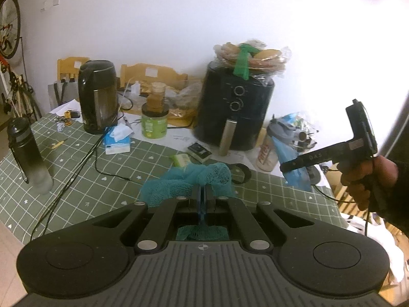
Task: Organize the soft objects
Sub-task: 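Carry the loofah and blue packet into the box with both tools, then release the loofah and blue packet in the box and withdraw both tools, then move the left tool to the green-white wipes packet and grasp it, then lift the green-white packet with the left tool while the right grasps the black tissue pack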
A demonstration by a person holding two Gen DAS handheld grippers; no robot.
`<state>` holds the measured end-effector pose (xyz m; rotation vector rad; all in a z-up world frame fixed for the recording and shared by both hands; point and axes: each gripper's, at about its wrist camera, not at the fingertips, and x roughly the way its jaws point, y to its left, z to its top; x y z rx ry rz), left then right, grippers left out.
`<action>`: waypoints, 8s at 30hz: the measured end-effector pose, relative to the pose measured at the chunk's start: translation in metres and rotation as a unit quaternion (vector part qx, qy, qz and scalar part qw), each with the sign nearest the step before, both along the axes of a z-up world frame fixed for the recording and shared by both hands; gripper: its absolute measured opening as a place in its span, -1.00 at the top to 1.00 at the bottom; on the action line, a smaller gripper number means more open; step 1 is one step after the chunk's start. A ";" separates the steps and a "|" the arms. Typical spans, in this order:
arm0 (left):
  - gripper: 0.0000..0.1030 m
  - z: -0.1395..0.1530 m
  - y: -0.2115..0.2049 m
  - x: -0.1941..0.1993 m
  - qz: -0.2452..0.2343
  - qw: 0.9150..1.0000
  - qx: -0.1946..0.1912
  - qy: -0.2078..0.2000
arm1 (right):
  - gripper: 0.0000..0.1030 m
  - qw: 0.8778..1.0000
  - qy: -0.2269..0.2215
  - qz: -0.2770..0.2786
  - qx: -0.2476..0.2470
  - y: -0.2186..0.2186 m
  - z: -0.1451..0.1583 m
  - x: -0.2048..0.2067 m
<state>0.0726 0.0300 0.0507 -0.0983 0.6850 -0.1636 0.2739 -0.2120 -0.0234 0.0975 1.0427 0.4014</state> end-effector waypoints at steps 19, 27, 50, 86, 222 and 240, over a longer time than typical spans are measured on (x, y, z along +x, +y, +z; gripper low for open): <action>0.96 -0.011 -0.033 -0.016 -0.054 0.998 -0.028 0.034 | -0.36 0.997 -0.019 0.059 0.043 -0.011 0.045 -0.096; 0.76 -0.030 -0.045 -0.021 -0.069 0.993 -0.035 0.087 | -0.36 0.996 -0.008 0.067 0.055 -0.017 0.045 -0.121; 0.07 -0.046 -0.050 -0.042 -0.007 0.991 0.002 0.132 | -0.37 0.996 0.021 0.076 0.032 -0.011 0.029 -0.162; -0.29 -0.043 -0.058 -0.046 0.019 0.987 0.060 0.146 | -1.00 0.996 0.073 0.050 -0.021 -0.018 0.013 -0.170; 0.04 -0.180 0.047 0.229 0.039 0.986 0.030 0.159 | -0.84 0.961 -0.165 0.184 -0.125 0.157 -0.182 0.172; 0.04 -0.176 0.063 0.168 0.050 0.984 -0.008 0.171 | -0.84 0.970 -0.144 0.154 -0.123 0.180 -0.202 0.213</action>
